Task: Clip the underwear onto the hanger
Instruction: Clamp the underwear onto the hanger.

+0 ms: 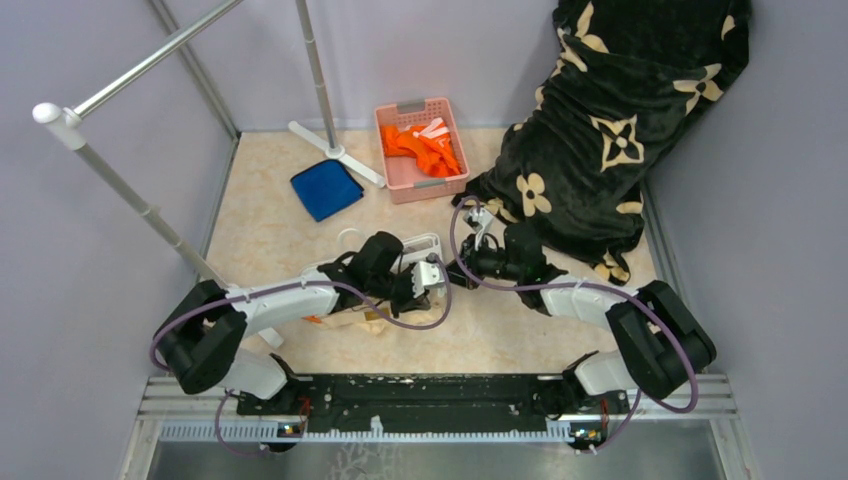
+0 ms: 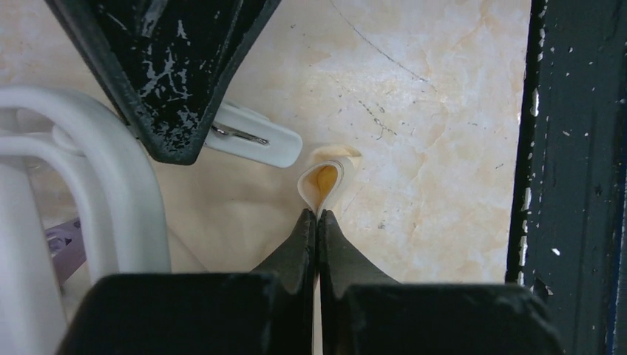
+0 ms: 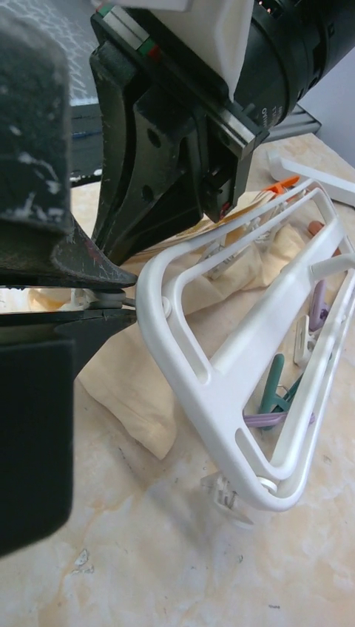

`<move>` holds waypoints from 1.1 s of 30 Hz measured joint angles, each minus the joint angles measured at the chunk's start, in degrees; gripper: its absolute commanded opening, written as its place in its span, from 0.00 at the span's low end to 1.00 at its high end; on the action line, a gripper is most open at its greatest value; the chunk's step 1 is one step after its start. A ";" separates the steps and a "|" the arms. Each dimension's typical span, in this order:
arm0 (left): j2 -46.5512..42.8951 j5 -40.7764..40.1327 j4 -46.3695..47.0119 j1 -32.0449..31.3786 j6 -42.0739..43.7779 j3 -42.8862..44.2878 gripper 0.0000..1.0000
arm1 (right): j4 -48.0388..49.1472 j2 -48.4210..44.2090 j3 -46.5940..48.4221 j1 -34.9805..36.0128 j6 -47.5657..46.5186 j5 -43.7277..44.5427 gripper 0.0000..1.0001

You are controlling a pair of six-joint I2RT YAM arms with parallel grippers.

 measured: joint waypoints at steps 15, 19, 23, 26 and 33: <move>-3.72 0.00 5.35 0.00 -5.18 -2.64 0.00 | 5.73 -0.20 -1.09 0.00 4.48 -0.87 0.00; -3.37 0.00 5.33 0.00 -5.66 -2.64 0.00 | 6.38 -0.20 -1.31 0.00 4.83 -1.31 0.00; -3.37 -0.35 5.57 0.00 -6.45 -2.64 0.00 | 6.45 -0.20 -1.40 0.00 4.74 -1.57 0.00; -3.37 -0.48 5.70 0.00 -6.95 -2.64 0.00 | 6.43 -0.20 -1.70 0.00 4.72 -1.75 0.00; -3.39 -0.48 6.34 0.00 -7.93 -2.64 0.28 | 4.98 -2.16 -2.34 0.02 3.89 2.51 0.00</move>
